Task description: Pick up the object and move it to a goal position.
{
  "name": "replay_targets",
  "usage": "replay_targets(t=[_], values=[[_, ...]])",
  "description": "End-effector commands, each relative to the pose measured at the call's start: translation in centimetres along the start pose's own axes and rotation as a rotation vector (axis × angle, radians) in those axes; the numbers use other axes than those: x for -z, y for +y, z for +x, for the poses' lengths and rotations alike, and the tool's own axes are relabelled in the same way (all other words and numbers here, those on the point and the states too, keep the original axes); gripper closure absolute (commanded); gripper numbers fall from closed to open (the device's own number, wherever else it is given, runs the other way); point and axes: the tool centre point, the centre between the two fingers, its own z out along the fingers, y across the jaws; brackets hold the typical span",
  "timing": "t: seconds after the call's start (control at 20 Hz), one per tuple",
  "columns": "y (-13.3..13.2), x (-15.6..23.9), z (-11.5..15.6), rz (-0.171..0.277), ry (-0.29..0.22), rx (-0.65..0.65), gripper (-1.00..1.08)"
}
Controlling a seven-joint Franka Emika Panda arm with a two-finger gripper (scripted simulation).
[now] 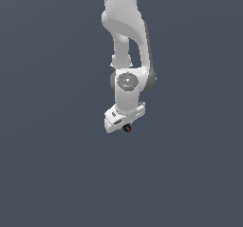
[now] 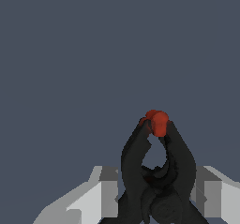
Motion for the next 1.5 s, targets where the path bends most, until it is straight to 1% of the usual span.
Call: replay_targets(t=[0.0,0.55,0.8,1.1,1.45], values=[[-0.7,0.8,-1.4,0.000,0.000,0.000,1.08],[-4.1,4.6,-7.7,-0.001,0.000,0.000,1.08],[-5.4,6.0,-10.0,-0.001,0.000,0.000,1.08],[-6.4,7.2,-11.8,-0.001,0.000,0.000,1.08],[-6.7,7.8,-12.5,-0.001,0.001,0.000,1.08]])
